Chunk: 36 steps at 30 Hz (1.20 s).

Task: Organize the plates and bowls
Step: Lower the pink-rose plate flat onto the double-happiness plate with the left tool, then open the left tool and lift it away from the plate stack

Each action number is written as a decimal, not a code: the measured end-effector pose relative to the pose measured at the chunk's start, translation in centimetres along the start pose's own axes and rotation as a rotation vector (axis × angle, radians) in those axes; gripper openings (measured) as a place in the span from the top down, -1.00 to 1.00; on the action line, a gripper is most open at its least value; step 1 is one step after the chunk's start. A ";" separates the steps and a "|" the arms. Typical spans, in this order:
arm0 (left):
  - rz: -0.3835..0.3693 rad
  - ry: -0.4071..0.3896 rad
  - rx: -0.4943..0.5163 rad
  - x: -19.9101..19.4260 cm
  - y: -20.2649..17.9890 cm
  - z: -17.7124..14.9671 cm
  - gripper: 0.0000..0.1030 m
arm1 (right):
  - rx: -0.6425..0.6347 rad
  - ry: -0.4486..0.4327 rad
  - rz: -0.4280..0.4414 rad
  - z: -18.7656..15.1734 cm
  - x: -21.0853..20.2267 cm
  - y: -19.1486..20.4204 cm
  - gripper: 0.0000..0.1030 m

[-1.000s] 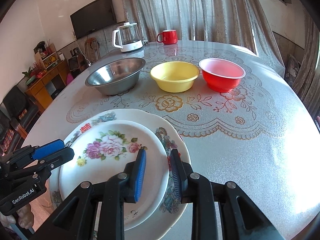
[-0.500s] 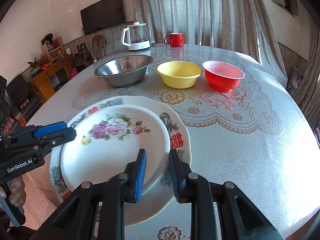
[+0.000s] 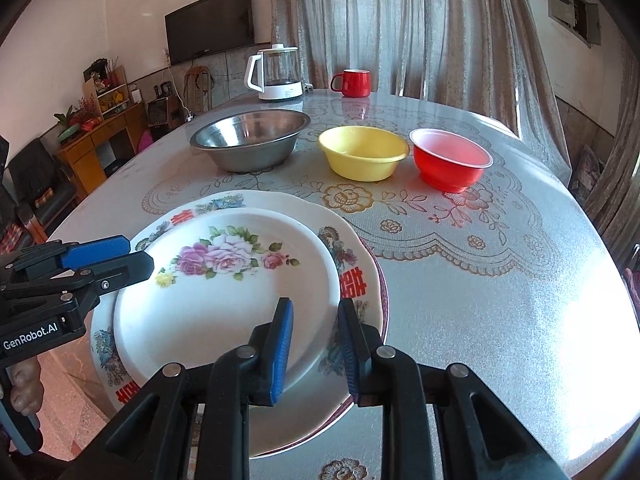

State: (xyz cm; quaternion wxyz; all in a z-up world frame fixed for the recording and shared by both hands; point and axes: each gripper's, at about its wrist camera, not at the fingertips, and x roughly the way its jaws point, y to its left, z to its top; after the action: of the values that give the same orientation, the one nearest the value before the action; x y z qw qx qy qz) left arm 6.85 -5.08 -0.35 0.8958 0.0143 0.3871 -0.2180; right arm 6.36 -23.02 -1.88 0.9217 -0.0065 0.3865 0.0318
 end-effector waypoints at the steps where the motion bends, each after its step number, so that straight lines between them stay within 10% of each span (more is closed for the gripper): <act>1: 0.001 -0.002 -0.002 0.0 0.0 0.0 0.19 | -0.012 -0.001 -0.007 0.0 0.0 0.1 0.56; 36: 0.099 -0.006 -0.097 1.4 4.7 3.0 0.12 | 0.078 0.034 0.162 6.1 2.9 1.8 0.27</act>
State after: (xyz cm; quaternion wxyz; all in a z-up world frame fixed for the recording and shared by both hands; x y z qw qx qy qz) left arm 11.61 -1.90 0.09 0.9064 -0.0108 0.3932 -0.1542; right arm 12.65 -20.88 0.32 0.9090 0.0601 0.4022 0.0912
